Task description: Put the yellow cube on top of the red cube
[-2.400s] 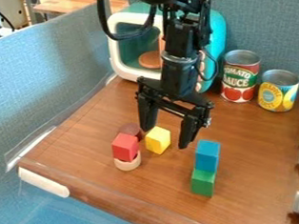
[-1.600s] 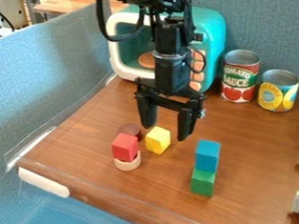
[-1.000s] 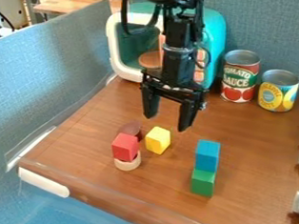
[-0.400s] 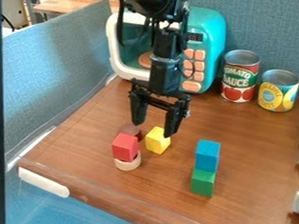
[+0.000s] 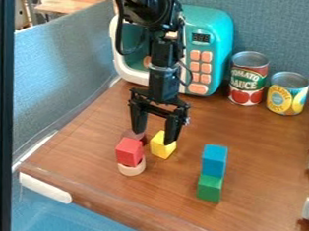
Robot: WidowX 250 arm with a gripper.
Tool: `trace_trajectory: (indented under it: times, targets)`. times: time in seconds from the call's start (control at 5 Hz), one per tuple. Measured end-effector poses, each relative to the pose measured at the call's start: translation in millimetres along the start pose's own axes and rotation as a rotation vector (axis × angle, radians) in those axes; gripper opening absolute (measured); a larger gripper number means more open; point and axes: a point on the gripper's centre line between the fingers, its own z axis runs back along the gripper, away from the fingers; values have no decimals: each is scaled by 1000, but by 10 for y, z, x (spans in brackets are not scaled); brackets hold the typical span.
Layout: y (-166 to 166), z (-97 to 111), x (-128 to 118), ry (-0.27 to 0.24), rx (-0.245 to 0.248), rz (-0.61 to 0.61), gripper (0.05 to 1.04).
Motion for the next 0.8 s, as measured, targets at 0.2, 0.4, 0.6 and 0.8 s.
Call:
trace_trajectory:
  times: [0.2, 0.4, 0.6, 0.8]
  targets:
    - [1, -52, 63, -5, -7, 8, 1001]
    - [-34, -87, 124, -4, -6, 7, 1001]
    - [-78, -88, 200, -12, -5, 16, 1001]
    - [-106, -179, 203, 8, -24, 40, 932]
